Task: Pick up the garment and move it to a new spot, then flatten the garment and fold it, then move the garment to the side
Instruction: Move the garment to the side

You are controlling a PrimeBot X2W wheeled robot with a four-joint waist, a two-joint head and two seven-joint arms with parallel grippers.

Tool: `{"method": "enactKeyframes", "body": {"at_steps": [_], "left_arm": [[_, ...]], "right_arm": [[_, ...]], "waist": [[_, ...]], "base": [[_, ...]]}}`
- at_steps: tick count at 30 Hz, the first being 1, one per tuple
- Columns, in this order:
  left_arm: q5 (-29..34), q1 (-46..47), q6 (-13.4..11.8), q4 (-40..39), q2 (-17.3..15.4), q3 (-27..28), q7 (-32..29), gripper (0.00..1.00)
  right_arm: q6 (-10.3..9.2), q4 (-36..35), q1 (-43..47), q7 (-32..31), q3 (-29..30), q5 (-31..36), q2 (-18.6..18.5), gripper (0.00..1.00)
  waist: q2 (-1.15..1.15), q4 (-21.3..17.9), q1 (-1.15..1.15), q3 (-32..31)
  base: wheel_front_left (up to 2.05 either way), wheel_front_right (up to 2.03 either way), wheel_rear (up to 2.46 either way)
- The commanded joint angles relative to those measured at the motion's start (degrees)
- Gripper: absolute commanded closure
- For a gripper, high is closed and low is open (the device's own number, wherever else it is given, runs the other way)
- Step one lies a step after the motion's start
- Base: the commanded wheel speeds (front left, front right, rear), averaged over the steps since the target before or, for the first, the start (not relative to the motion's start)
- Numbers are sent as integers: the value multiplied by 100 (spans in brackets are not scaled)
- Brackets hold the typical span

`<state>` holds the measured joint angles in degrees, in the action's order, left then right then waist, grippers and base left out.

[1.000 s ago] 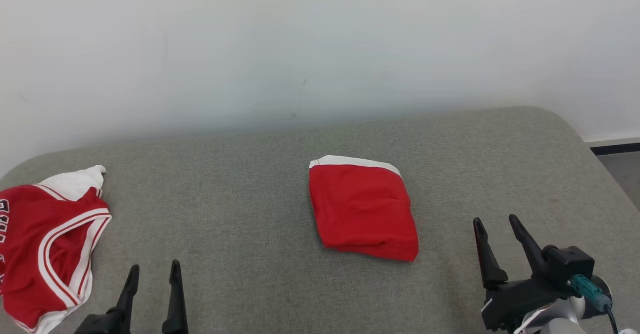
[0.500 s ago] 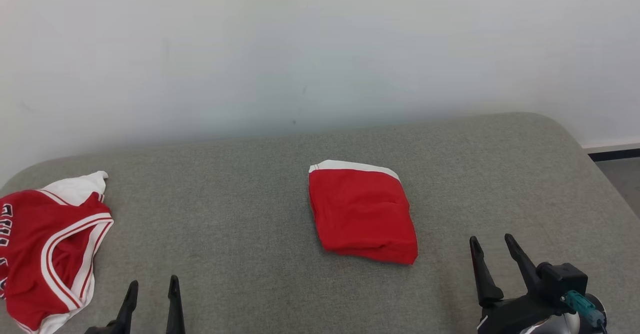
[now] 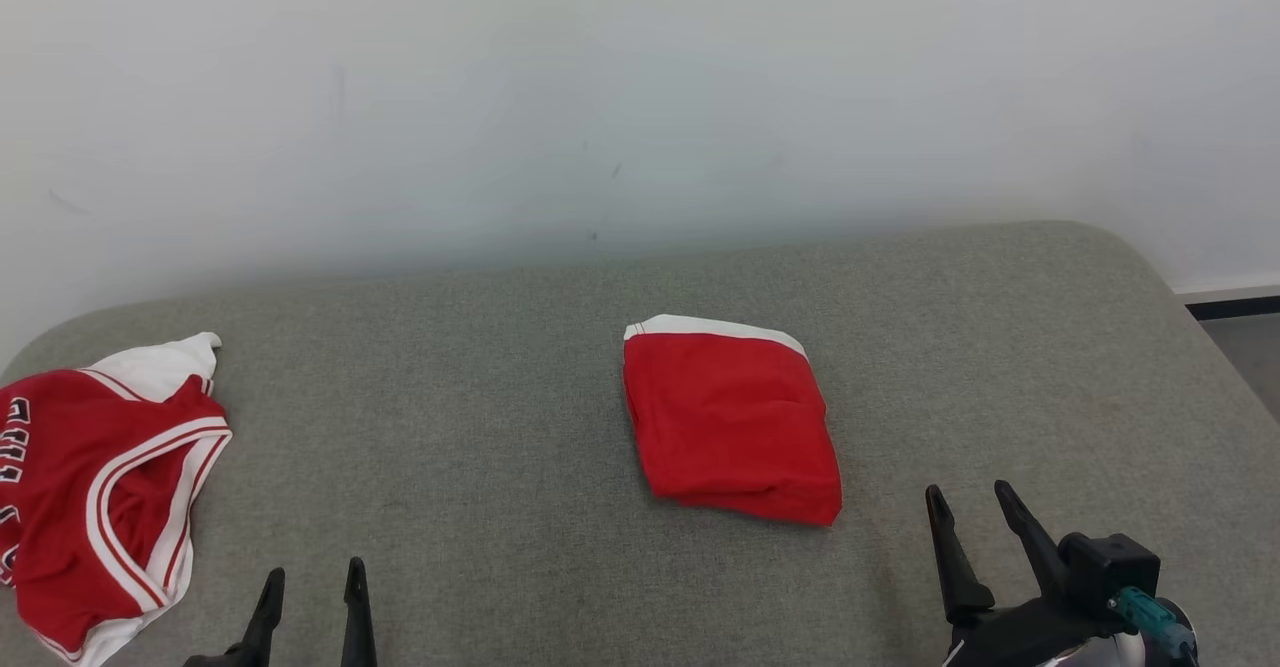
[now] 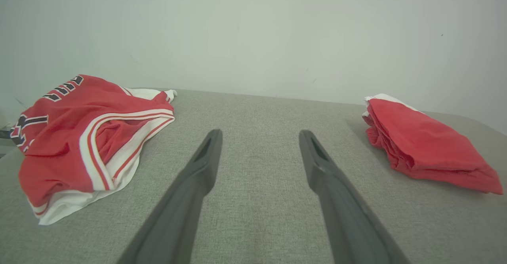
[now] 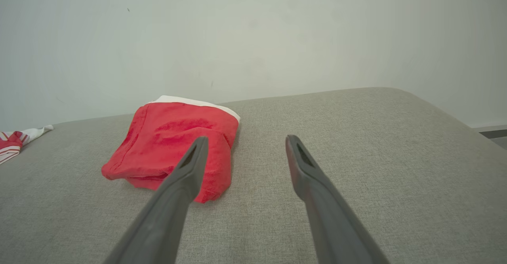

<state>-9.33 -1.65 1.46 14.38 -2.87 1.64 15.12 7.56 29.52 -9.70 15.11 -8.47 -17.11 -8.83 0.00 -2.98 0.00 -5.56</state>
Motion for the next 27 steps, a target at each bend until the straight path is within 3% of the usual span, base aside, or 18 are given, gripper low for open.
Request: {"method": "enactKeyframes", "body": {"at_steps": [1, 14, 19, 27], "left_arm": [[-10, 20, -36, 13, -4, -3, 3, 0], [-6, 143, -69, -100, -5, -114, 3, 0], [34, 280, -17, -194, -5, -206, 3, 0], [1, 759, 46, -351, -2, -557, 3, 0]], "right_arm": [[-16, 21, 25, -1, -17, -29, 29, 0], [-16, 145, -229, -115, -68, -119, -7, 0], [-16, 400, -764, -600, -248, -335, -127, 0], [-16, 1406, -2006, -1645, -322, -730, -373, 0]], "waist": [[0, 2, 0, 18], [0, 137, 0, 153], [0, 301, 0, 316], [0, 832, 0, 945]], "base": [[0, 0, 0], [0, 0, 0], [0, 0, 0], [0, 0, 0]]}}
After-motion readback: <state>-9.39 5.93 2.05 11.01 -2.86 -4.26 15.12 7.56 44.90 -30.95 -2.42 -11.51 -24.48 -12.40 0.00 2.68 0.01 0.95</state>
